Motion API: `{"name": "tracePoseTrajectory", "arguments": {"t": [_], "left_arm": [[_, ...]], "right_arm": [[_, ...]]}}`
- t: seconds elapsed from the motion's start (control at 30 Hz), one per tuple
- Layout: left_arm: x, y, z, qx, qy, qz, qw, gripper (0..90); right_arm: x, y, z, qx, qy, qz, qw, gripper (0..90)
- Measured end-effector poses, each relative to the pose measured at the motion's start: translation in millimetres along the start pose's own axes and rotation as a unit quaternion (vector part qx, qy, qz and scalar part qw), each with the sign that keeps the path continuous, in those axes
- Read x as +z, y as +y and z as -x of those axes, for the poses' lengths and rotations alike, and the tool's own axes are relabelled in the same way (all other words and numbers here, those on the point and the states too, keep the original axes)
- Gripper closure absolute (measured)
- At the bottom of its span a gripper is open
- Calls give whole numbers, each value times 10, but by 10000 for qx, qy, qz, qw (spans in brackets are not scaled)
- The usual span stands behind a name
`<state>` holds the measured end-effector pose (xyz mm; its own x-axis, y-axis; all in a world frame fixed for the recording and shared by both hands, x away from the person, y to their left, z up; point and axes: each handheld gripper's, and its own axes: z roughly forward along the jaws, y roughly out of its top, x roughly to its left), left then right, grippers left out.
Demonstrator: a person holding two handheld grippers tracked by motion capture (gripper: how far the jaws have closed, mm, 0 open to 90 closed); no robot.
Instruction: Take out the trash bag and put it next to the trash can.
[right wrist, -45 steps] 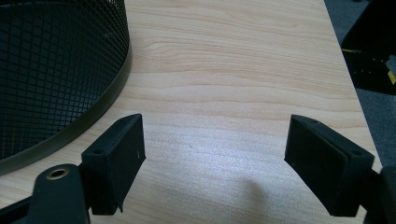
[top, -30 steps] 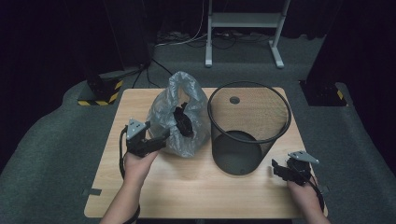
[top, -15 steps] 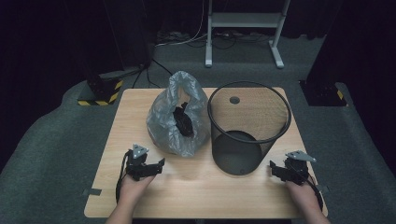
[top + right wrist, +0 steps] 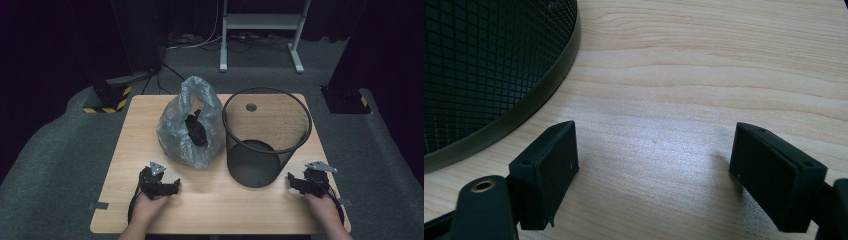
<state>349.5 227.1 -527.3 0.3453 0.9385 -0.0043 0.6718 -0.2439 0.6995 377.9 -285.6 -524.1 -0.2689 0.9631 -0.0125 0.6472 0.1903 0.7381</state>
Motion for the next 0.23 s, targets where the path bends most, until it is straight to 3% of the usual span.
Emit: {"name": "tracePoseTrajectory", "arguments": {"t": [0.23], "left_arm": [[-3, -2, 1, 33, -26, 0, 10000, 42]], "right_arm": [[-1, -1, -7, -32, 33, -8, 10000, 187]]}}
